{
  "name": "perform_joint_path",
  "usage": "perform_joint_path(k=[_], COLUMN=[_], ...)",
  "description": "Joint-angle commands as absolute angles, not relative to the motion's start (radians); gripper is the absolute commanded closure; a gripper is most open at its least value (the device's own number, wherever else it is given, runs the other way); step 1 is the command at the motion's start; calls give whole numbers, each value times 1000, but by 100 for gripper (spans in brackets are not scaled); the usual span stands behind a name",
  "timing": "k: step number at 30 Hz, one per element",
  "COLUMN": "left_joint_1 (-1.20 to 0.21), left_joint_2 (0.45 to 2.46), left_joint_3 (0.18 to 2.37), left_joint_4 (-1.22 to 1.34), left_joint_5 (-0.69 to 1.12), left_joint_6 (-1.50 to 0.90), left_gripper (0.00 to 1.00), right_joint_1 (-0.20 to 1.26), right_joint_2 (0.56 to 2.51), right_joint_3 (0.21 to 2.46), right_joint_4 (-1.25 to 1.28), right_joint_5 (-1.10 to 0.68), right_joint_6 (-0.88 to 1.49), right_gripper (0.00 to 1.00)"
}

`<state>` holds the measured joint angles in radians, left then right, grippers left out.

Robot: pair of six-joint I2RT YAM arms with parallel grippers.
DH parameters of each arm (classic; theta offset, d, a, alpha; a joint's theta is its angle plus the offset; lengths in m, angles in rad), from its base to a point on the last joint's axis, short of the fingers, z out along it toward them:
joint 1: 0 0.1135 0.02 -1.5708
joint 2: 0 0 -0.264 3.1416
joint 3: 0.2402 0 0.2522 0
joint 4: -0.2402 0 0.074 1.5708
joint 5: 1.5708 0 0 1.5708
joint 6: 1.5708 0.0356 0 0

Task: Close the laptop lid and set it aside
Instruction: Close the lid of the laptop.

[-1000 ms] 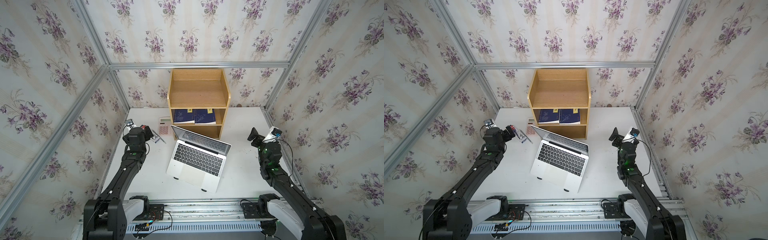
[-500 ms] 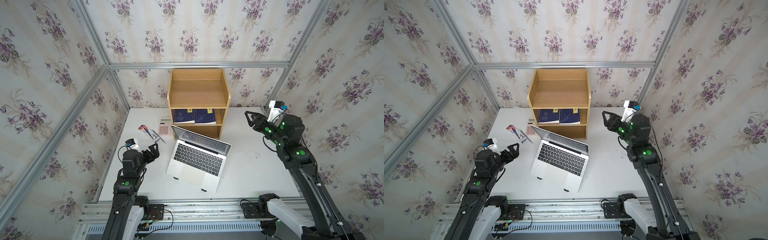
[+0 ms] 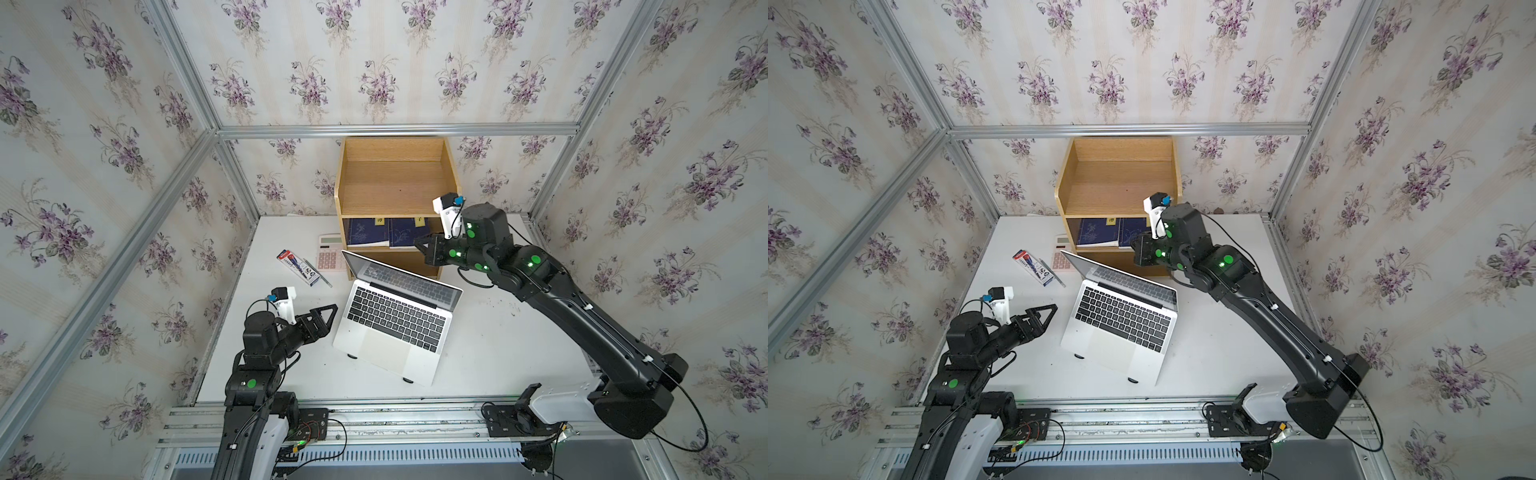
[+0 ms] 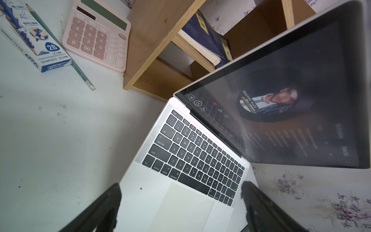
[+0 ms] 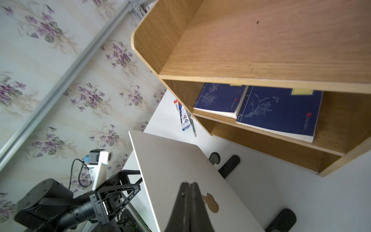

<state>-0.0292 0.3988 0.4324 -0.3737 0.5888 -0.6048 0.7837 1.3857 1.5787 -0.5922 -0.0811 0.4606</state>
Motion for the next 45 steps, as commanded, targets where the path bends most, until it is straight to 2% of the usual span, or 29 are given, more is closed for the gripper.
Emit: perform_joint_path(k=[1,10,20,27,32,38,40,45], left_joint_1=[-29,-30,-29,-29,-29,-29,-29,-29], left_joint_2=[367,324,299,299,339,367,374,418], left_joint_3=[434,550,627,788,877,894,877,761], left_joint_4=[-410,-641,-714,-878,-940,-863,-798,-576], left_joint_5=[600,445,394,130,61,212,316,598], left_joint_6=[-630,-615,-626,-598,-596,-606,-617,-679], left_gripper=[6,6,7,8,9,11,13,20], right_joint_1=[842,987,1081,1153,1187,1207,1208,1207], right_joint_2=[1414,1466,1445,1443,1451,1496,1515,1542], right_joint_3=[1606,1602,1513,1392,1269,1132,1095,1005], right_joint_4=[-648,-725,-674,-610,-501,-346,-302,-190], right_joint_5=[41,180,174,163,147,122,120,130], right_joint_6=[415,419,473,535,582,622,624,615], right_gripper=[95,95,95,95,96,96,100,100])
